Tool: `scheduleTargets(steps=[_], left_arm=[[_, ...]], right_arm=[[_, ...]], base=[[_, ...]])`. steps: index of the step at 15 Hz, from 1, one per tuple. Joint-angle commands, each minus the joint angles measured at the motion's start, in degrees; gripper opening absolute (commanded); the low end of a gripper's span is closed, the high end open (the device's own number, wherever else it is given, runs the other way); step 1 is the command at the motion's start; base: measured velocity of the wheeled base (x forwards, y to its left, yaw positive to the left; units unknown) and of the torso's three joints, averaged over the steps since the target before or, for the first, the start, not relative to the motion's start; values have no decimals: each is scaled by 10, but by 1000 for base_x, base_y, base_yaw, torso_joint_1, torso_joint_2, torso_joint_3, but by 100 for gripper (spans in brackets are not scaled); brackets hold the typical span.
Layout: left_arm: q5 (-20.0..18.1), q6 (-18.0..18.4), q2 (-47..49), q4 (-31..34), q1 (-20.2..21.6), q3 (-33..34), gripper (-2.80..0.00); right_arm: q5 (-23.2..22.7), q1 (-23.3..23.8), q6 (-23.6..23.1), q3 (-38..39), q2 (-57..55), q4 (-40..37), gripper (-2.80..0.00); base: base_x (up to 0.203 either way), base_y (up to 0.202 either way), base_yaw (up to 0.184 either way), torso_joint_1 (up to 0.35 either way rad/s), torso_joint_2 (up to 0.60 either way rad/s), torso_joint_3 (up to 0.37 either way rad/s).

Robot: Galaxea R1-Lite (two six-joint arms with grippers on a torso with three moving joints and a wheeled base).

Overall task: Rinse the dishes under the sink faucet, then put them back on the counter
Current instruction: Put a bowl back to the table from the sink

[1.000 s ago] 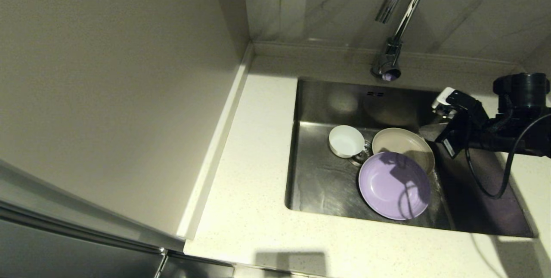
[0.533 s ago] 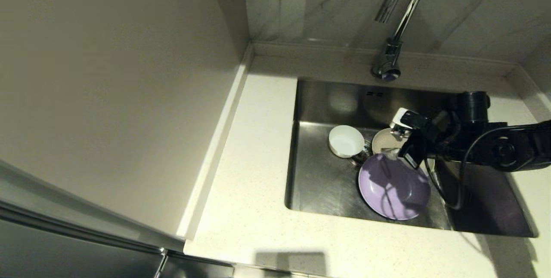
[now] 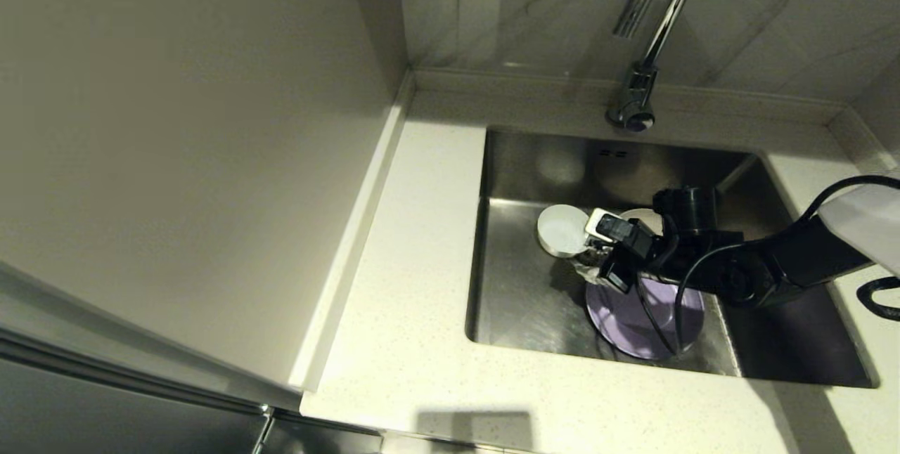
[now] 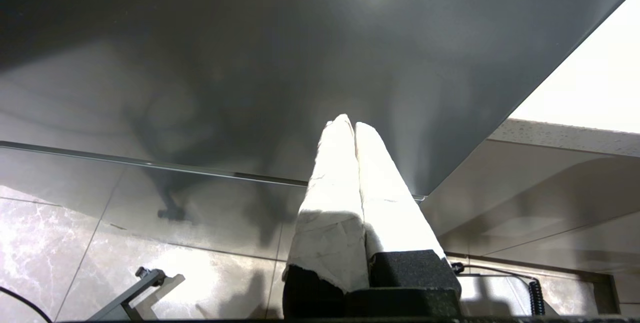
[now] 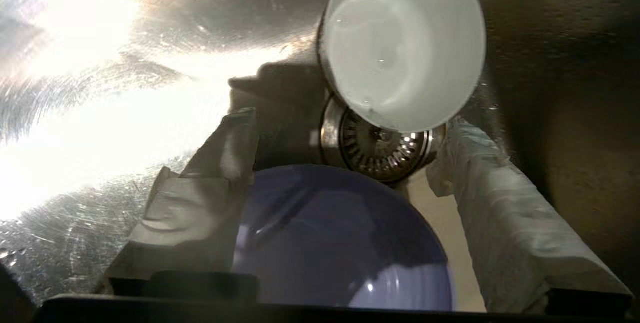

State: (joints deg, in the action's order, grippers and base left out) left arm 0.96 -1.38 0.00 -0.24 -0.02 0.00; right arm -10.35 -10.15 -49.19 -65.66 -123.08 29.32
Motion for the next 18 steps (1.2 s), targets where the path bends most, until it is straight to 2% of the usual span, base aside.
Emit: scheduleTargets(steps=[1,5,7,8,11,13,15,18], left_arm=[[0,0,-1,0,0,0,-280],[0,0,-1,0,0,0,-280],[0,0,-1,0,0,0,-280],[0,0,-1,0,0,0,-280],[0,0,-1,0,0,0,-280],[0,0,-1,0,0,0,-280],[0,0,-1,0,0,0,-280],[0,0,-1,0,0,0,-280]], right_arm=[[1,-9,-4,-5,-27,7,0],[73,-29,-13,-38,-40,-2,0],[112,-41,-14,-69,-40,-42,0],[129,-46,-14,-90,-37,-86,0],[139,-55,-9,-190,-28,-291,0],[140,-65,14,-265,-34,-411,0],[138,-79,40,-327,-66,-468,0],[113,-86,49,-370,-109,-479,0]], base=[[0,0,0,0,0,0],[0,0,0,0,0,0],[0,0,0,0,0,0],[0,0,0,0,0,0],[0,0,0,0,0,0],[0,0,0,0,0,0],[0,0,0,0,0,0],[0,0,0,0,0,0]])
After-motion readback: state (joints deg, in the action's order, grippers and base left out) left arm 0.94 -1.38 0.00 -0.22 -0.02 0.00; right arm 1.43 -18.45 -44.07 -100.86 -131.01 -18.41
